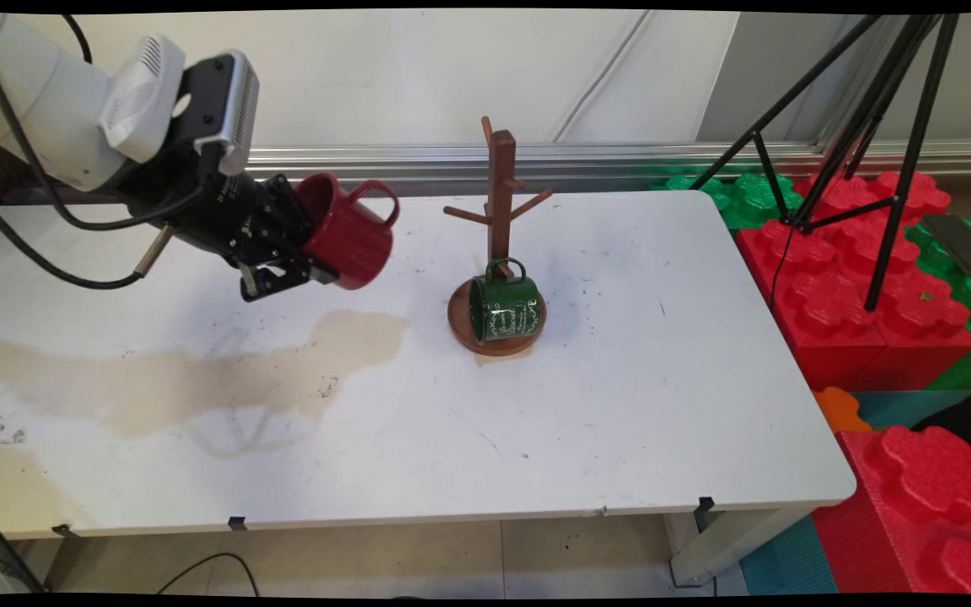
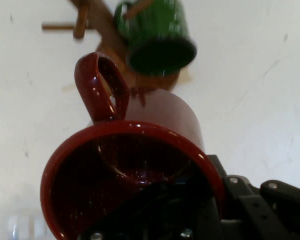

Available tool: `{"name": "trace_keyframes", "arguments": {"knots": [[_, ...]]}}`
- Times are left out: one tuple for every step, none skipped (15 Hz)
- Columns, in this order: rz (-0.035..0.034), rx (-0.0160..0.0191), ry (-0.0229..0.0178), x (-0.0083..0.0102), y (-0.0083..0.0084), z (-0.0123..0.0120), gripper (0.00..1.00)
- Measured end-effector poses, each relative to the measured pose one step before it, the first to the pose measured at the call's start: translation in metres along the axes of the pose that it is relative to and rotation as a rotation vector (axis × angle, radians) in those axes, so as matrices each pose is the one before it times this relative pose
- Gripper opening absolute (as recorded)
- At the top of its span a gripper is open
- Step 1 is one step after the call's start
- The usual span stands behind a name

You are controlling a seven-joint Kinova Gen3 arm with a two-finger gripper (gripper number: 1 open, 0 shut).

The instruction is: Place the picked object on the table

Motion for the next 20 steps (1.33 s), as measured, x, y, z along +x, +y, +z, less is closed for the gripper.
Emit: {"name": "trace_keyframes", "arguments": {"knots": [[-0.0024, 0.00194, -0.02949, -0.0021, -0.00261, 0.00405, 0.0], [-0.00204, 0.00031, -0.02774, -0.00138, -0.00283, 0.00532, 0.0], [-0.00001, -0.00015, -0.02404, -0.00049, -0.00313, 0.00569, 0.0], [-0.00009, 0.00151, -0.01496, -0.00014, -0.00225, 0.00382, 0.0], [-0.00031, 0.00203, -0.02232, 0.0, -0.00332, 0.00609, 0.0], [-0.00217, 0.00151, -0.02603, 0.00097, -0.00419, 0.00783, 0.0], [-0.00083, 0.0013, -0.03015, 0.00189, -0.00453, 0.00959, 0.0], [-0.00019, 0.001, -0.01819, 0.00124, -0.00252, 0.00562, 0.0], [0.0006, 0.00024, -0.01445, 0.00135, -0.00207, 0.00465, 0.0], [0.00249, -0.00054, -0.02076, 0.00258, -0.00297, 0.00694, 0.0], [0.00032, 0.00009, -0.02234, 0.0032, -0.00338, 0.00796, 0.0], [-0.00251, -0.00001, -0.021, 0.00352, -0.00363, 0.00805, 0.0], [-0.00251, 0.00028, -0.01662, 0.00322, -0.00304, 0.00641, 0.0], [-0.00086, -0.00343, -0.01867, 0.00331, -0.00314, 0.00752, 0.0], [0.00066, -0.00511, -0.01838, 0.00296, -0.0029, 0.00725, 0.0], [0.00083, -0.00508, -0.01565, 0.00216, -0.00227, 0.00599, 0.0], [0.00266, -0.0072, -0.01668, 0.00309, -0.00309, 0.00721, 0.0], [0.00171, -0.00728, -0.0161, 0.0028, -0.00304, 0.00698, 0.0], [0.00074, -0.00649, -0.01271, 0.00236, -0.00258, 0.00584, 0.0], [-0.00012, -0.00745, -0.01425, 0.00264, -0.00293, 0.00677, 0.0]]}}
